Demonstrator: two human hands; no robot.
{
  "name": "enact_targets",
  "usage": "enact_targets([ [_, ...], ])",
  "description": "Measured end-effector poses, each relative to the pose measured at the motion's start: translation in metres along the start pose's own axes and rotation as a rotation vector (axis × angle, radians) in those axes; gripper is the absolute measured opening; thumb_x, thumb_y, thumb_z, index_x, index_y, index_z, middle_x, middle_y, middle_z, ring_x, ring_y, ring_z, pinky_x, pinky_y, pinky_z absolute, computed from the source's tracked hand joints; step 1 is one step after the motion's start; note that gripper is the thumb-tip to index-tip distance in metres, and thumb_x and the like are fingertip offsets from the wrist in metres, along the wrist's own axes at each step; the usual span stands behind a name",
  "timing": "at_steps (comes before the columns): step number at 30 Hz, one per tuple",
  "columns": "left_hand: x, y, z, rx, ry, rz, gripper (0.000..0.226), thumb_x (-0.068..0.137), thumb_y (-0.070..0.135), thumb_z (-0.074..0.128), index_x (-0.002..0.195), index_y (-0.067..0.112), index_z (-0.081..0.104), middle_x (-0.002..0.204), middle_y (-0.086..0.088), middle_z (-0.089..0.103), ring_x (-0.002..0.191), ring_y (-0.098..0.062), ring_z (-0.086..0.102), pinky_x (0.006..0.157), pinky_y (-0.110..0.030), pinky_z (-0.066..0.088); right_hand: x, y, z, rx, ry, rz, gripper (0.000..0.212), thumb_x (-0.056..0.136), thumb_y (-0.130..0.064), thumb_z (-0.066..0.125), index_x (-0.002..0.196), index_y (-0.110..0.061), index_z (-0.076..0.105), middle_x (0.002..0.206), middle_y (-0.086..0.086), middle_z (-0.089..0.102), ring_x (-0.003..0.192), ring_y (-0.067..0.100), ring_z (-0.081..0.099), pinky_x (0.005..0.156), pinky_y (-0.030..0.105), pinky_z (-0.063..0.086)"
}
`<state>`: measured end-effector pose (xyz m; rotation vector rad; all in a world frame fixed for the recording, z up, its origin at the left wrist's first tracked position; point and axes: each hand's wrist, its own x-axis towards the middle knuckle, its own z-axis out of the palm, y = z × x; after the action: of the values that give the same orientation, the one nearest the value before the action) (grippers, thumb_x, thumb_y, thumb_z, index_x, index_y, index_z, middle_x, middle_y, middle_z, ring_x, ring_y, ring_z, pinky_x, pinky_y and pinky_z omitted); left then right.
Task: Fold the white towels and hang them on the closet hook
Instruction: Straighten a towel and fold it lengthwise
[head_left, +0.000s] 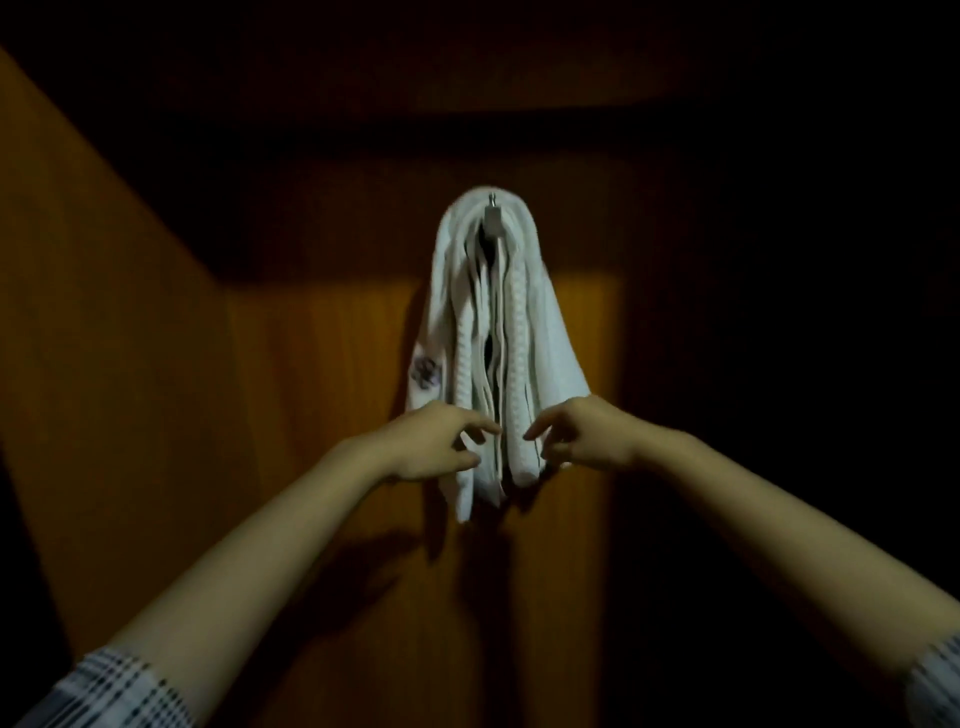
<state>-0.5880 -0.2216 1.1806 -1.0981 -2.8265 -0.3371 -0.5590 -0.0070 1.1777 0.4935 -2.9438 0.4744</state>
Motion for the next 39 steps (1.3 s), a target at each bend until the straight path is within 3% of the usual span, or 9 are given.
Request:
enact_targets([
  [3,-0.029,0.029,0.031,-0.053,-0.111,0.103,0.037,0.092,0.024,0.058,0.129,0.03,0.054,0.117,0.007,0.065,0.093,-0.004,0.063,0.086,-0.034,0.053,-0.057,-0.004,0.014,0.052,-0.149,0.057,0.027,0.089,-0.01,0.06,0.115,-0.018,0.063,0.091,-0.003,0.072,0.077,0.007,0.069,0.078,0.018,0.054],
  [6,-0.053,0.057,0.074,-0.092,-0.252,0.188,0.036,0.092,0.029,0.058,0.127,0.037,0.053,0.106,0.014,0.065,0.09,0.001,0.061,0.088,-0.031,0.051,-0.121,0.009,0.032,0.047,-0.19,0.14,0.026,0.09,-0.013,0.059,0.114,-0.023,0.062,0.094,-0.001,0.072,0.072,0.001,0.068,0.077,0.021,0.054],
  [12,-0.081,0.12,0.178,-0.13,-0.497,0.337,0.035,0.094,0.032,0.053,0.129,0.037,0.052,0.115,0.005,0.064,0.1,-0.007,0.059,0.093,-0.036,0.048,-0.264,0.049,0.078,0.159,-0.313,0.426,0.026,0.091,-0.019,0.059,0.115,-0.029,0.059,0.086,-0.007,0.071,0.073,0.001,0.068,0.074,0.025,0.055],
  [15,-0.087,0.162,0.225,-0.183,-0.615,0.418,0.035,0.095,0.032,0.051,0.13,0.037,0.05,0.114,0.007,0.063,0.098,-0.006,0.058,0.092,-0.036,0.048,-0.334,0.068,0.095,0.161,-0.291,0.582,0.025,0.091,-0.017,0.059,0.115,-0.023,0.062,0.097,-0.007,0.068,0.087,0.008,0.067,0.068,0.009,0.05],
  [17,-0.088,0.193,0.252,-0.208,-0.672,0.472,0.035,0.095,0.031,0.052,0.129,0.036,0.051,0.116,0.005,0.063,0.102,-0.009,0.059,0.094,-0.038,0.047,-0.379,0.077,0.103,0.163,-0.274,0.695,0.026,0.092,-0.015,0.058,0.117,-0.018,0.061,0.098,-0.011,0.062,0.085,0.006,0.064,0.063,0.004,0.046],
  [23,-0.081,0.291,0.313,-0.23,-0.744,0.652,0.034,0.093,0.031,0.054,0.127,0.038,0.053,0.112,0.006,0.063,0.102,-0.009,0.059,0.094,-0.037,0.048,-0.504,0.098,0.117,0.256,-0.278,1.016,0.025,0.093,-0.014,0.056,0.118,-0.014,0.06,0.104,0.003,0.069,0.086,0.011,0.068,0.084,0.03,0.055],
  [30,-0.087,0.402,0.371,-0.17,-0.796,0.851,0.034,0.093,0.035,0.053,0.126,0.043,0.052,0.112,0.006,0.064,0.099,-0.012,0.059,0.087,-0.034,0.048,-0.63,0.111,0.149,0.435,-0.208,1.269,0.029,0.094,-0.016,0.053,0.123,-0.019,0.056,0.087,-0.011,0.066,0.077,0.001,0.068,0.068,0.019,0.054],
  [35,-0.106,0.476,0.424,-0.177,-0.906,0.934,0.035,0.093,0.032,0.053,0.128,0.038,0.053,0.11,0.01,0.065,0.088,-0.003,0.058,0.072,-0.019,0.041,-0.713,0.126,0.19,0.567,-0.134,1.385,0.031,0.094,-0.014,0.053,0.124,-0.015,0.055,0.098,0.001,0.068,0.08,0.008,0.069,0.07,0.021,0.052],
  [39,-0.131,0.536,0.474,-0.227,-1.069,0.89,0.04,0.092,0.033,0.056,0.131,0.035,0.05,0.112,0.012,0.063,0.098,-0.002,0.058,0.089,-0.022,0.047,-0.782,0.143,0.232,0.691,-0.097,1.506,0.03,0.093,-0.011,0.054,0.123,-0.013,0.056,0.103,0.004,0.067,0.074,0.006,0.065,0.053,0.005,0.043],
])
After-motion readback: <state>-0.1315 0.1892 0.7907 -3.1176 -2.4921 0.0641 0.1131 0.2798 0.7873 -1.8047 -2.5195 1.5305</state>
